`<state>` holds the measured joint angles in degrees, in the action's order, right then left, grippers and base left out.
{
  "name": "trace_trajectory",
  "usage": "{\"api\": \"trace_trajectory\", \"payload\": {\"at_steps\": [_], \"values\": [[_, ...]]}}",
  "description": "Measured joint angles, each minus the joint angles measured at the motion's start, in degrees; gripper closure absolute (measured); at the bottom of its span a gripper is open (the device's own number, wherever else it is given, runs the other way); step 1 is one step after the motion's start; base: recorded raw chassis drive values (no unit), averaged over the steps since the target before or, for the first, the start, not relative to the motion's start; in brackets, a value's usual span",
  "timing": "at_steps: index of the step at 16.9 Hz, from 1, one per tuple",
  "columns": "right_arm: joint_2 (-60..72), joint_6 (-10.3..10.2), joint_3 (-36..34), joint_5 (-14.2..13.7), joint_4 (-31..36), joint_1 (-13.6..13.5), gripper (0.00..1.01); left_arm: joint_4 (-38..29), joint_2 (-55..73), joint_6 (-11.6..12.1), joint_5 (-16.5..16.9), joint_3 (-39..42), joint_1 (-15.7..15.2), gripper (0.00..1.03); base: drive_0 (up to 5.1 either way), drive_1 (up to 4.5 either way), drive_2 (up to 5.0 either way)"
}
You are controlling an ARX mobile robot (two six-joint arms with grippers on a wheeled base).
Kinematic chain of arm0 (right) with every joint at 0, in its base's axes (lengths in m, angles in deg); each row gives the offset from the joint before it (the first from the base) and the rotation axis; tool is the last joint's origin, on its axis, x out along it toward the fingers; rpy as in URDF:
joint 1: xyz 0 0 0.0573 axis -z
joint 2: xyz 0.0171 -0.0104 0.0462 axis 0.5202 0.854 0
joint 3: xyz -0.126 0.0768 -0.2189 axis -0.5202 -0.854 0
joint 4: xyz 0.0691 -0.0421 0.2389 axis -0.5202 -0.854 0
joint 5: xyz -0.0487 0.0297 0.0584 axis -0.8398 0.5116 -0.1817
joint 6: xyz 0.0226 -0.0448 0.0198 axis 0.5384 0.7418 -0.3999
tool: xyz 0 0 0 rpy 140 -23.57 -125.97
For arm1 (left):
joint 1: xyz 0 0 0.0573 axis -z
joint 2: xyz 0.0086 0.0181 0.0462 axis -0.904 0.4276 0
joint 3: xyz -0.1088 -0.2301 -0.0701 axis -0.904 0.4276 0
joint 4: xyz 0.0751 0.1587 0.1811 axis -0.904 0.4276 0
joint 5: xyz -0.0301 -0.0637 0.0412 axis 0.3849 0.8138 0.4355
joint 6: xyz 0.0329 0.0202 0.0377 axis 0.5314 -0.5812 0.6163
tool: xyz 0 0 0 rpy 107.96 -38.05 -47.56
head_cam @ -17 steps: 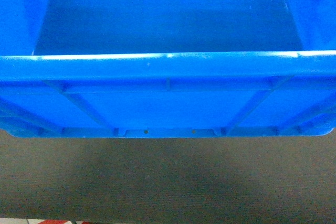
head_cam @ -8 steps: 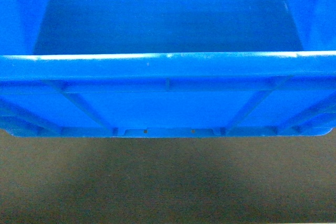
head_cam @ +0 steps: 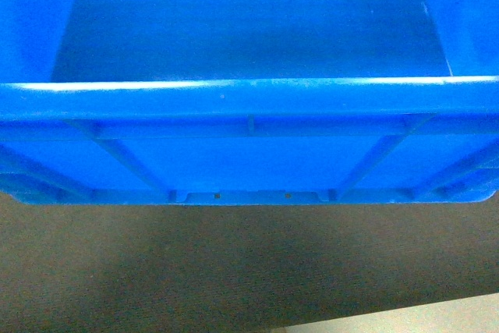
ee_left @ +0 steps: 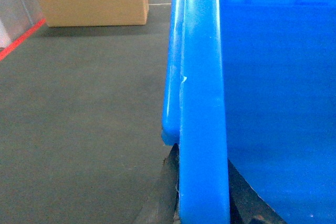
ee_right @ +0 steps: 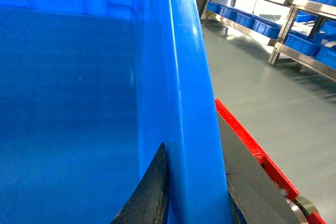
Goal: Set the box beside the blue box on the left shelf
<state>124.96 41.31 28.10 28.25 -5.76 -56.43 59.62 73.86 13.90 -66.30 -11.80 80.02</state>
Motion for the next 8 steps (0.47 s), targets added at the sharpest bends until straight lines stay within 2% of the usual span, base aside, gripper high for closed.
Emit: {"api": "trace_trajectory", "payload": {"at_steps": [8], "values": [[0.0,0.2,0.0,-0.2,0.0,0.0,0.86,0.0,0.0,0.0,0.0,0.0,0.0,0.95,-1.5,-1.48,-1.5]]}}
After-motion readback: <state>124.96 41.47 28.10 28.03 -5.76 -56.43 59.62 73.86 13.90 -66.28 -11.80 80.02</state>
